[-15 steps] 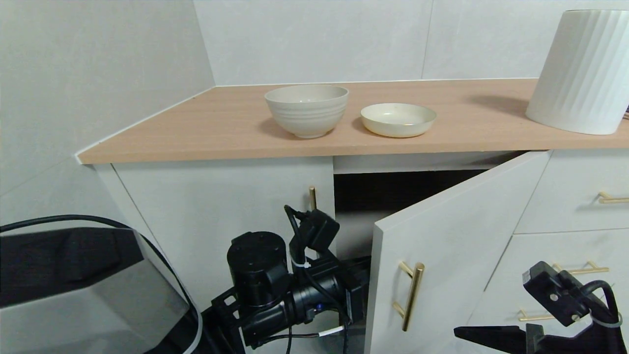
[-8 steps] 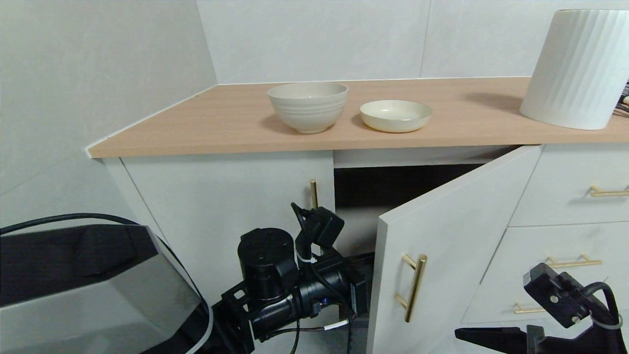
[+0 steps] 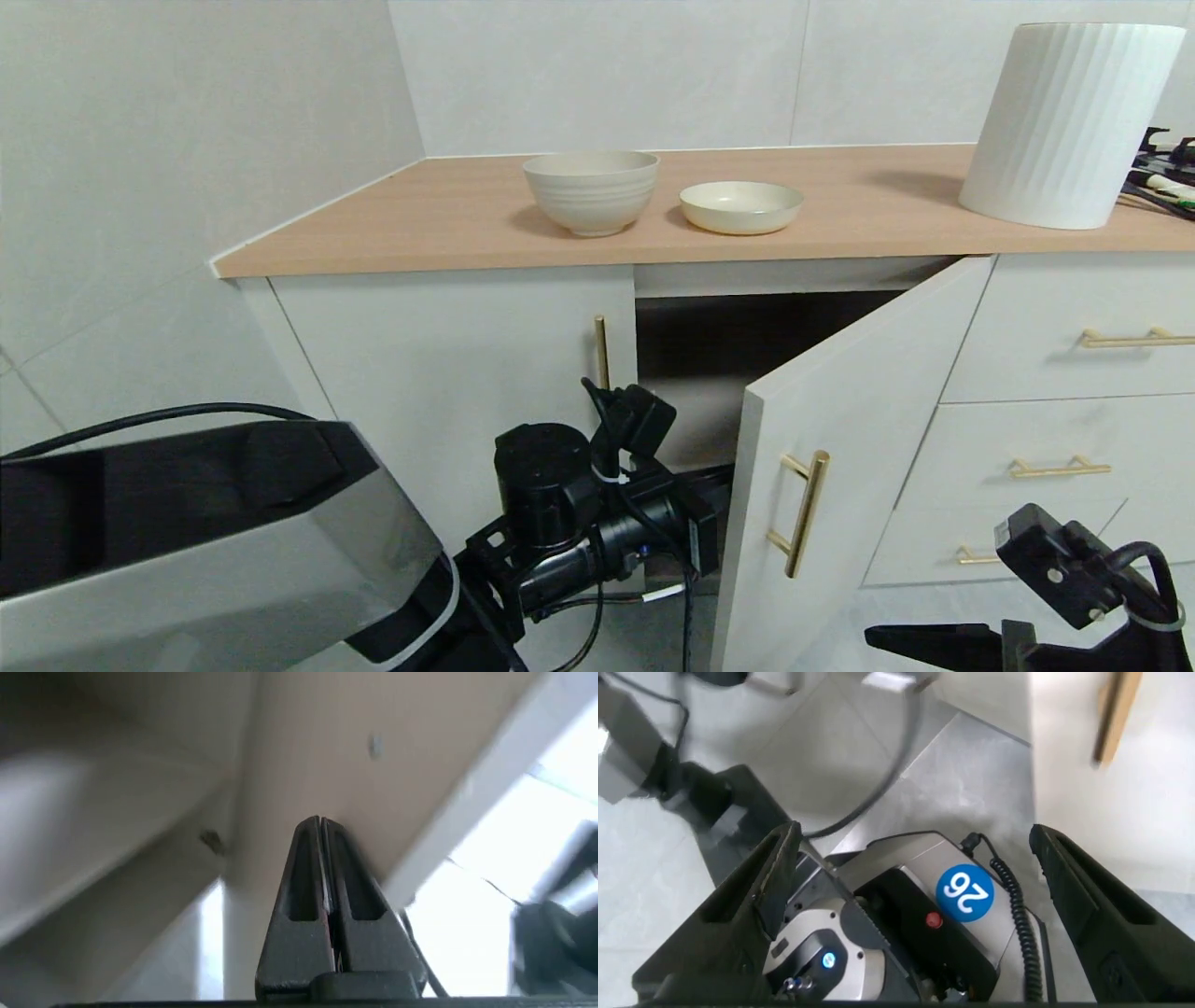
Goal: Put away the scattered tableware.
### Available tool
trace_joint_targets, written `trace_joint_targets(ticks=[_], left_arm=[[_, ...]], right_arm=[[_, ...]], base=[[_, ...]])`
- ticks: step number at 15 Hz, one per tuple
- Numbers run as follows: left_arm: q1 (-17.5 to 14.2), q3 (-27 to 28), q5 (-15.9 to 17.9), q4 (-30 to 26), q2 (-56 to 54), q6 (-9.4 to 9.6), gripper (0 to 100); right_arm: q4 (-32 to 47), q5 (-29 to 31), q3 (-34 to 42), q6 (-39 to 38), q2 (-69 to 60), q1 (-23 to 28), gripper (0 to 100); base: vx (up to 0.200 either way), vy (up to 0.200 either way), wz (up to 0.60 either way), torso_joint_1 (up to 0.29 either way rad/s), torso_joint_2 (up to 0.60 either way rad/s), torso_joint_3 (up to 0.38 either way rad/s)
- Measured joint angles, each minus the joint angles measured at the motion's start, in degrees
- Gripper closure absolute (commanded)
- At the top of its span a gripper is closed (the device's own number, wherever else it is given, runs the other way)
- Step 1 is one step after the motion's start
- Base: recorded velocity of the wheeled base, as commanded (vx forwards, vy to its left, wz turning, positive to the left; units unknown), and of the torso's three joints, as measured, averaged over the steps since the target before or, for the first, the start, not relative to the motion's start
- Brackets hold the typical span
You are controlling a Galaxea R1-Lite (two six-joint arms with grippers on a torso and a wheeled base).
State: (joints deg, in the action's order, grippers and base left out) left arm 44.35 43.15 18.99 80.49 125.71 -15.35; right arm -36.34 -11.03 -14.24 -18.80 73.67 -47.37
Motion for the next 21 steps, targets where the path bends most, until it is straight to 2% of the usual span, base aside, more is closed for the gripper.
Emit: trace_joint_targets(ticks=[2, 8, 21], left_arm=[[-0.2, 2.5, 0.1, -0.4, 1.3, 0.02, 100], [-0.2, 5.0, 0.1, -1.5, 2.4, 0.07, 100], [-0.1, 14.3, -0.1, -6.9, 6.7, 0.22, 100]], right_arm=[[0.0, 0.0, 0.0, 0.0, 0.0, 0.0, 0], [0.0, 0.0, 0.1, 0.0, 0.1, 0.0, 0], [0.0, 0.0, 0.4, 0.1, 0.2, -0.3, 0]], base=[[0.000, 0.000, 0.00, 0.000, 0.00, 0.000], [-0.200, 0.000, 0.00, 0.006, 0.00, 0.003], [0.000, 0.000, 0.00, 0.000, 0.00, 0.000]])
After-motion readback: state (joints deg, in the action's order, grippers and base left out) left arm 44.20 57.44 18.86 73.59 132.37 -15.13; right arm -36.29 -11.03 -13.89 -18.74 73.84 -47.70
